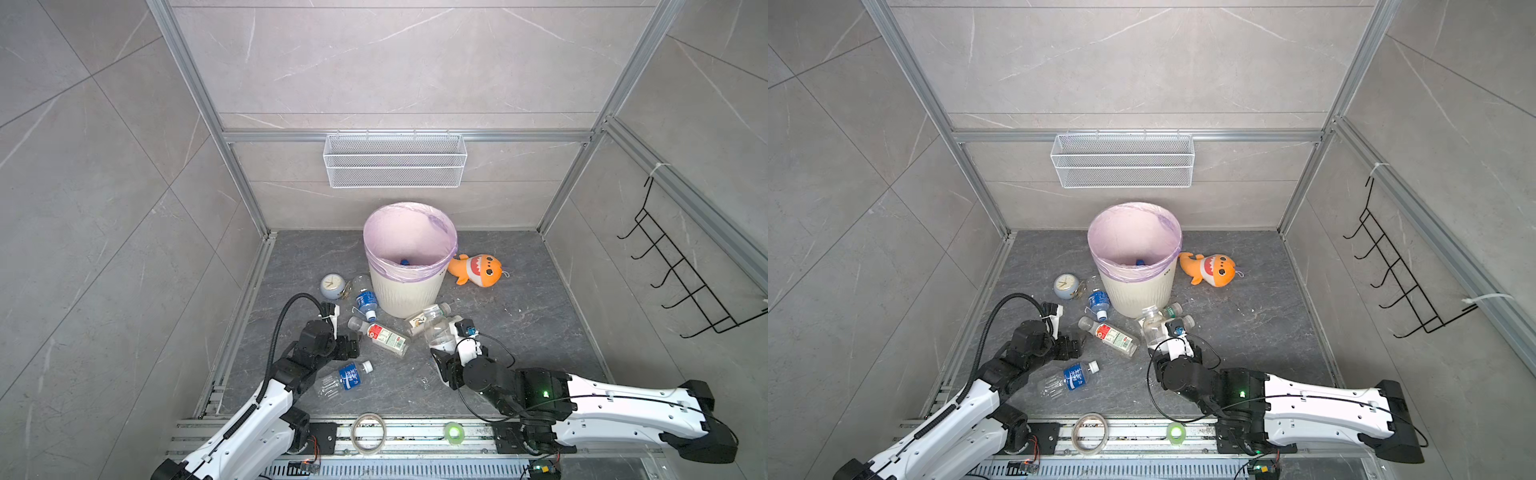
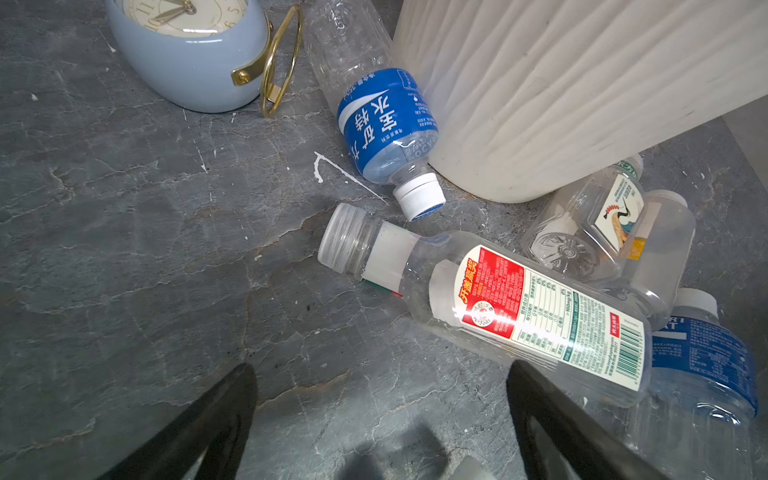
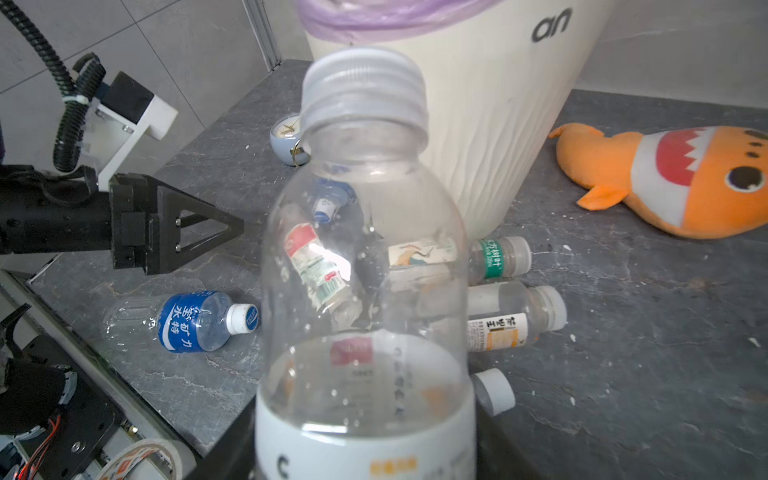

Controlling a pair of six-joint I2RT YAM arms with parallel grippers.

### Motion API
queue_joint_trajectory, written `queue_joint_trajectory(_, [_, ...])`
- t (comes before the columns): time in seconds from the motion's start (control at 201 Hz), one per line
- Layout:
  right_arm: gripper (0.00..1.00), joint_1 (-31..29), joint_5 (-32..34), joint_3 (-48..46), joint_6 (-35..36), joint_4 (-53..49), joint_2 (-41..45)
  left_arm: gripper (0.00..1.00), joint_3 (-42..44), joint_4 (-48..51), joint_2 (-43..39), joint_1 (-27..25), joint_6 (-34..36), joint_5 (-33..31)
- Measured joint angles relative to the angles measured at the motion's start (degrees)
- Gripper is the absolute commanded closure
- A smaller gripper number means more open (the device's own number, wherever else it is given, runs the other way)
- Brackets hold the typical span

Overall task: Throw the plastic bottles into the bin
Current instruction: 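Carry the white-labelled bottle over the bin and release it with the right gripper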

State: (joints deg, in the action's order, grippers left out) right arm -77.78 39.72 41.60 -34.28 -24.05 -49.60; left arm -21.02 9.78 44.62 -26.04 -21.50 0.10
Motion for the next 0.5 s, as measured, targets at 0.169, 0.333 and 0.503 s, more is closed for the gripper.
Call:
queue_joint_trajectory(0.169, [0.48, 0.24, 2.71, 10.08, 4.42, -4.28, -0.76, 0.04, 0.0, 0.0, 0.0, 0.0, 0.0, 0.0])
queue_joint_trajectory(0.333, [0.48, 10.21, -0.61, 32.44, 11.52, -6.38, -10.43, 0.04, 0.0, -0.02, 0.0, 0.0, 0.0, -0.02])
queue_joint_trajectory(0.503, [0.16, 25.16, -9.66, 60.89, 16.63, -8.35, -29.29, 0.04, 0.0, -0.02, -0.37, 0.0, 0.0, -0.02])
